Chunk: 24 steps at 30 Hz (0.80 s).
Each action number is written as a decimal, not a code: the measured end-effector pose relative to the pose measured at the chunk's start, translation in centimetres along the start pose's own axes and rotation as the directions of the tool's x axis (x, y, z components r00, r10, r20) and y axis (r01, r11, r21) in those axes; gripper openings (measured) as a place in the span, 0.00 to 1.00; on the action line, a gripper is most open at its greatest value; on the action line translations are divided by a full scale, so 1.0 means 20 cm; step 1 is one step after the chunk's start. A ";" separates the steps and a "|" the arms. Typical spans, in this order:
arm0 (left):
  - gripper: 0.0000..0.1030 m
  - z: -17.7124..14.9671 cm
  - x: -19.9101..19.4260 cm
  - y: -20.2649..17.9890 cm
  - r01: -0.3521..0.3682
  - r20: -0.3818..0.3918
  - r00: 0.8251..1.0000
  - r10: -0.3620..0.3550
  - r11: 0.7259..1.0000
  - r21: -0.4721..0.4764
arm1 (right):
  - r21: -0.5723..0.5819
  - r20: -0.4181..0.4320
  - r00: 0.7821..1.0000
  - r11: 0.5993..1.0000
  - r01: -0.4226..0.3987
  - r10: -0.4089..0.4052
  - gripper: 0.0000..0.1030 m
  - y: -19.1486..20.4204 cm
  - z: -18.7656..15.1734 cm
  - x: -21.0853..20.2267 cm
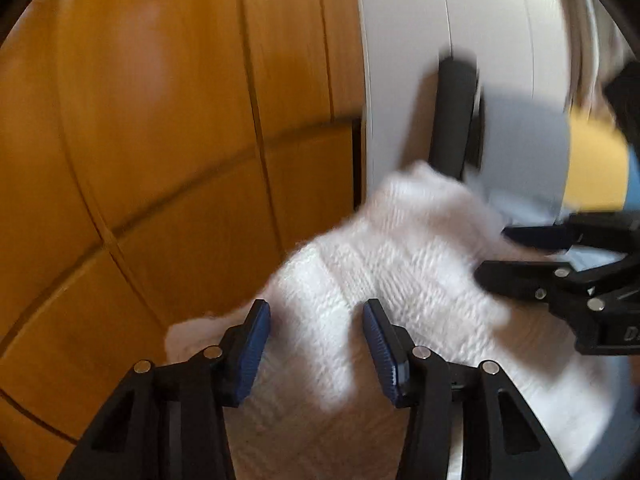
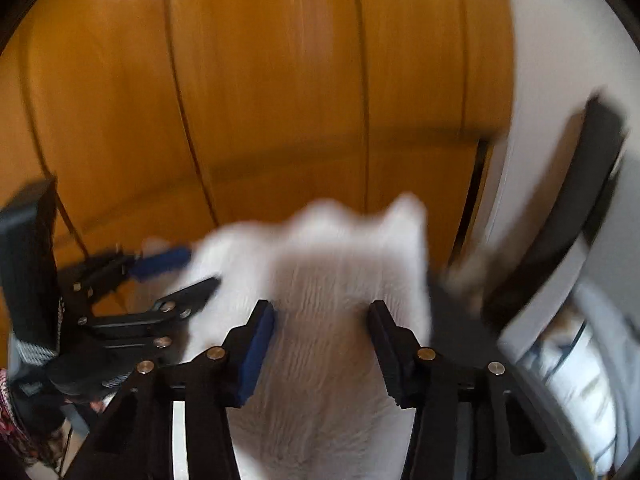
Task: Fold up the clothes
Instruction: 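Carry the folded sweater with both grippers onto the red-black clothes stack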
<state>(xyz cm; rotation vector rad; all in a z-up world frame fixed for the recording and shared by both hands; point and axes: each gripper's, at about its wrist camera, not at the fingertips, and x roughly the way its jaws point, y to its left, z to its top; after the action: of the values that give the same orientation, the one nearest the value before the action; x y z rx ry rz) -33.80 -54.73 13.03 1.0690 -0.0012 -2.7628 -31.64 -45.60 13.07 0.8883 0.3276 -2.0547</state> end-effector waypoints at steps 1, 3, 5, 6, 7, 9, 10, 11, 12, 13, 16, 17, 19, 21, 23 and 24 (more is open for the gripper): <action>0.47 -0.03 0.06 0.05 0.038 -0.021 0.999 -0.039 0.998 -0.043 | 0.010 -0.039 0.999 1.000 -0.012 0.012 0.50 0.00 -0.01 0.06; 0.47 -0.07 0.14 0.13 0.097 -0.048 0.994 -0.103 0.989 -0.114 | 0.039 -0.015 0.999 0.999 -0.036 0.037 0.50 -0.01 -0.04 0.10; 0.48 -0.09 0.17 0.16 0.110 -0.045 0.992 -0.117 0.985 -0.132 | 0.056 0.037 0.999 0.998 -0.029 0.027 0.50 0.01 -0.07 0.12; 0.48 -0.10 0.18 0.16 0.108 -0.041 0.993 -0.114 0.985 -0.134 | 0.034 0.059 0.998 0.999 -0.003 0.001 0.50 0.04 -0.08 0.12; 0.48 -0.09 0.18 0.15 0.097 -0.034 0.994 -0.102 0.987 -0.129 | 0.019 0.075 0.997 1.000 0.021 -0.022 0.50 0.07 -0.08 0.12; 0.48 -0.08 0.18 0.14 0.076 -0.021 0.997 -0.079 0.990 -0.119 | 0.009 0.099 0.994 0.998 0.055 -0.055 0.50 0.11 -0.09 0.12; 0.47 -0.09 0.16 0.13 0.068 -0.008 0.998 -0.070 0.991 -0.118 | 0.004 0.110 0.992 0.998 0.067 -0.067 0.50 0.12 -0.08 0.13; 0.47 -0.10 0.10 0.14 0.066 0.017 0.998 -0.064 0.991 -0.119 | -0.006 0.122 0.990 0.997 0.071 -0.070 0.50 0.12 -0.07 0.12; 0.47 -0.11 0.03 0.15 0.062 0.050 0.997 -0.056 0.992 -0.114 | -0.023 0.138 0.988 0.997 0.075 -0.071 0.51 0.12 -0.06 0.08; 0.49 -0.13 -0.04 0.15 0.054 0.088 0.995 -0.045 0.993 -0.104 | -0.031 0.158 0.985 0.996 0.078 -0.073 0.54 0.12 -0.06 0.02; 0.50 -0.14 -0.21 0.14 -0.001 0.143 0.989 0.022 0.989 -0.146 | -0.021 0.234 0.969 0.996 0.084 -0.077 0.72 0.12 -0.13 -0.21; 0.50 -0.17 -0.28 0.14 -0.019 0.151 0.987 0.047 0.983 -0.181 | -0.007 0.265 0.961 0.996 0.086 -0.081 0.75 0.12 -0.17 -0.28; 0.50 -0.27 -0.43 0.12 -0.032 0.169 0.982 0.079 0.964 -0.263 | 0.040 0.322 0.941 0.994 0.098 -0.106 0.84 0.11 -0.32 -0.44; 0.50 -0.43 -0.58 0.07 -0.004 0.210 0.974 0.079 0.941 -0.338 | 0.069 0.347 0.928 0.990 0.119 -0.136 0.90 0.12 -0.52 -0.57; 0.50 -0.61 -0.69 -0.01 0.028 0.235 0.970 0.067 0.924 -0.381 | 0.098 0.343 0.922 0.983 0.155 -0.180 0.91 0.12 -0.76 -0.64; 0.50 -0.71 -0.73 -0.07 0.027 0.232 0.970 0.074 0.915 -0.404 | 0.112 0.334 0.919 0.977 0.181 -0.208 0.91 0.13 -0.89 -0.66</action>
<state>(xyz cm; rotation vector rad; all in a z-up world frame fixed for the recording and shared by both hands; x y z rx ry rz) -13.82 -50.06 12.15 0.6157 0.4997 -2.6809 -16.00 -29.94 9.87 0.5408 0.1476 -2.3744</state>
